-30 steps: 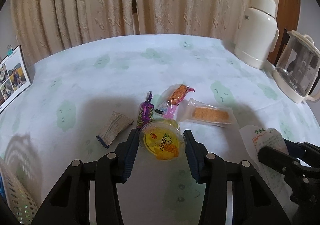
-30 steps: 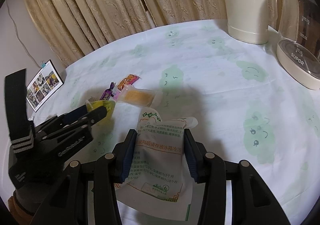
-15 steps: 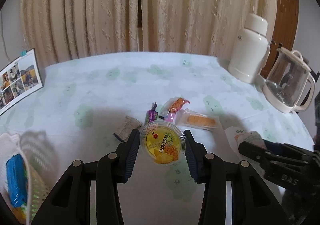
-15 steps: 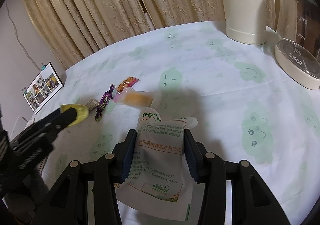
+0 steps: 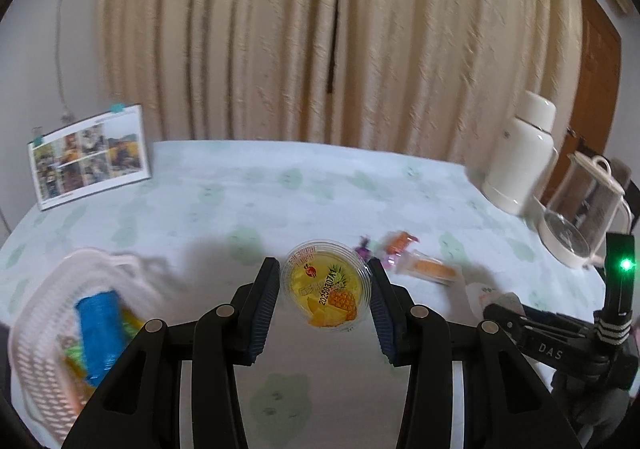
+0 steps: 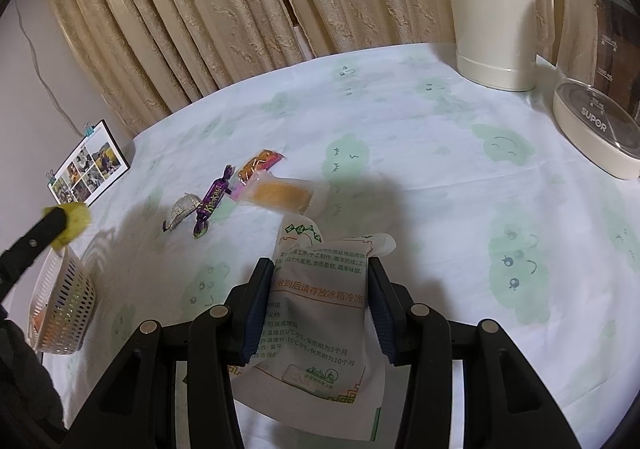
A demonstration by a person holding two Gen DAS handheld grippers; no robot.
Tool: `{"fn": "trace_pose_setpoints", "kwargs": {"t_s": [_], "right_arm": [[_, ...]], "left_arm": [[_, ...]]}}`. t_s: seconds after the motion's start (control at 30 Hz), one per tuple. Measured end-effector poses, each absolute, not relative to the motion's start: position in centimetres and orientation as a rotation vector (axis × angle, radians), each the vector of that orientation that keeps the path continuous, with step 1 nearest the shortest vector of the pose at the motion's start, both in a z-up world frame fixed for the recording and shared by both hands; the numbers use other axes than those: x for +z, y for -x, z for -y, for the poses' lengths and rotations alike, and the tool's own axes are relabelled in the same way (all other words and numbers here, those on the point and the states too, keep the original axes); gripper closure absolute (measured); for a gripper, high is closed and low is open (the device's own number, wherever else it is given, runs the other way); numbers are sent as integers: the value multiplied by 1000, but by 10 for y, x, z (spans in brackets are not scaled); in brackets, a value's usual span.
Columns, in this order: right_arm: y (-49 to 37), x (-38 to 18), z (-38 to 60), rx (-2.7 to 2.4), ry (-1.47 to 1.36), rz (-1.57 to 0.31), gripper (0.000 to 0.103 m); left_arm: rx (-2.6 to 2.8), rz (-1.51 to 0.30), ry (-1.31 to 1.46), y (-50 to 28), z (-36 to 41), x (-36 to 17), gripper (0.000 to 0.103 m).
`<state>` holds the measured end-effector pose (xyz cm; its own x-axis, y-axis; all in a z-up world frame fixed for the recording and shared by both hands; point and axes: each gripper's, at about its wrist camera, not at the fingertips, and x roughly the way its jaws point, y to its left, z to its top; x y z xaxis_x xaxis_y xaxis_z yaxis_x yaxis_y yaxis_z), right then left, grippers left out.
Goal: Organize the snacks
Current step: 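Lower the jelly cup into the basket with the left gripper while the right carries the white packet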
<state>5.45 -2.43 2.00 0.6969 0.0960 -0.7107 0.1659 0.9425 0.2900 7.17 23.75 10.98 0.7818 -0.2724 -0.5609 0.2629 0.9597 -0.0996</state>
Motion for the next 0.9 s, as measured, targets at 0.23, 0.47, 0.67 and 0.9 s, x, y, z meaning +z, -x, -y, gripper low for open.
{"fn": "trace_pose_setpoints", "kwargs": {"t_s": [0.23, 0.47, 0.67, 0.9], "right_arm": [[-54, 19, 23, -41, -345, -804, 60], [-55, 14, 18, -46, -333, -812, 60], [-56, 11, 17, -55, -326, -817, 60], [-56, 10, 14, -67, -310, -818, 60]], "left_arm": [[-177, -575, 57, -59, -285, 122, 58], [-55, -569, 107, -52, -337, 121, 58], [5, -601, 147, -50, -370, 111, 58], [45, -626, 169, -48, -387, 99, 57]]}}
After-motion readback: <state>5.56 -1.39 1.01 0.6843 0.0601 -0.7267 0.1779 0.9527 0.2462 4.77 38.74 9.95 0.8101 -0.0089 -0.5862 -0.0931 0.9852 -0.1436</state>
